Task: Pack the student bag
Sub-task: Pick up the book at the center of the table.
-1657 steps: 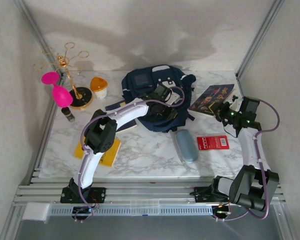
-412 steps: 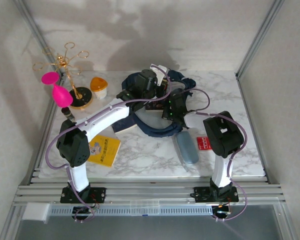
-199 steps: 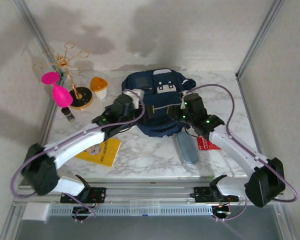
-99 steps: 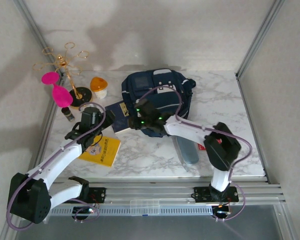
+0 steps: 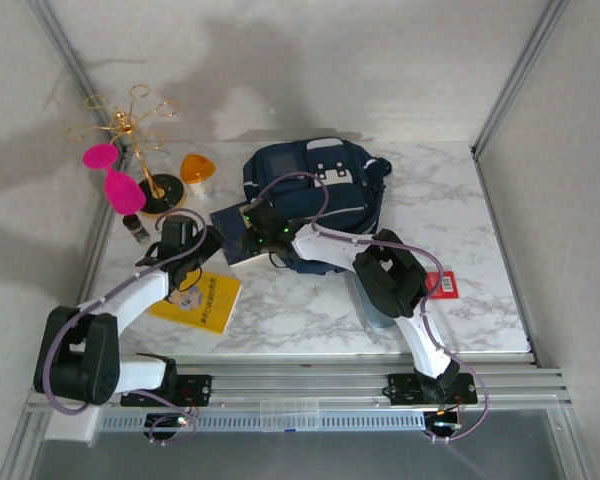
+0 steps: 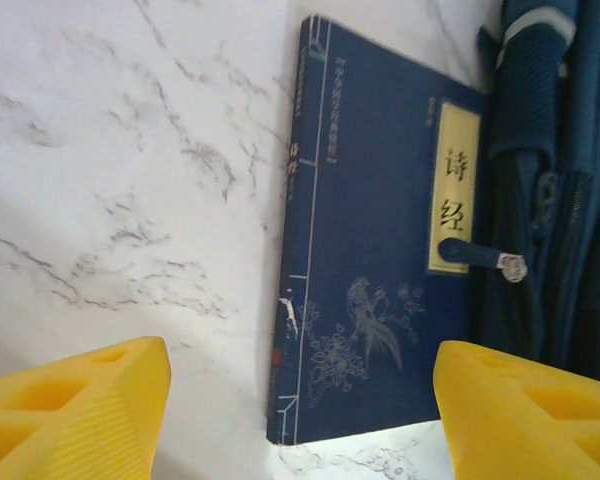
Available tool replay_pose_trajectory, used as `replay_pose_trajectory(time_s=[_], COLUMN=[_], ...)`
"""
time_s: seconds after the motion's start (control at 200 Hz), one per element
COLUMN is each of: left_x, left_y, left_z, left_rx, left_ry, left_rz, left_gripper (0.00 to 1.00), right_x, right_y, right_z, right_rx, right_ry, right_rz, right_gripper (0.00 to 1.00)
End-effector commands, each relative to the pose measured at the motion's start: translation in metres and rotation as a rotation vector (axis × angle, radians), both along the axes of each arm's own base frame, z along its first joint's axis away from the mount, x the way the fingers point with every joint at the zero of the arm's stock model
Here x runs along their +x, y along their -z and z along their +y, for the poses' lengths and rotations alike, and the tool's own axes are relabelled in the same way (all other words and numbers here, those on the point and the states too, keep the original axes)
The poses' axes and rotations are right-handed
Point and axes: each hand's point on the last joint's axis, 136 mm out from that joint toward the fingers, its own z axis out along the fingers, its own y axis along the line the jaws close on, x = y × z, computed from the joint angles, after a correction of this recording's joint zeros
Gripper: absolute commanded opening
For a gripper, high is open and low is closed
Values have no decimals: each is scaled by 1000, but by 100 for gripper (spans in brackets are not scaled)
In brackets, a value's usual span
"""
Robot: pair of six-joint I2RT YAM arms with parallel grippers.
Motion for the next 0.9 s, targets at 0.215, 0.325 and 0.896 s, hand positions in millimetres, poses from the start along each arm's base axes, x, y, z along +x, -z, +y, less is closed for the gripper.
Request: replay_pose_trajectory(time_s=[0.215,0.325,0.896], left_x=[37,43,54], left_y=[26,38,33], left_z=[-20,-26,-61], left_rx=[-58,-58,-272], left_ry=[54,63,68], left_rz=[66,100,34], left_gripper=[69,68,60], right_x=[41,40,20], right_y=[25,25,72], right_z=[-70,-67,-57], right_rx=[-123,-126,-132], right_ry=[155,135,44], right_rz=[11,2,127], right_gripper=[29,29,23])
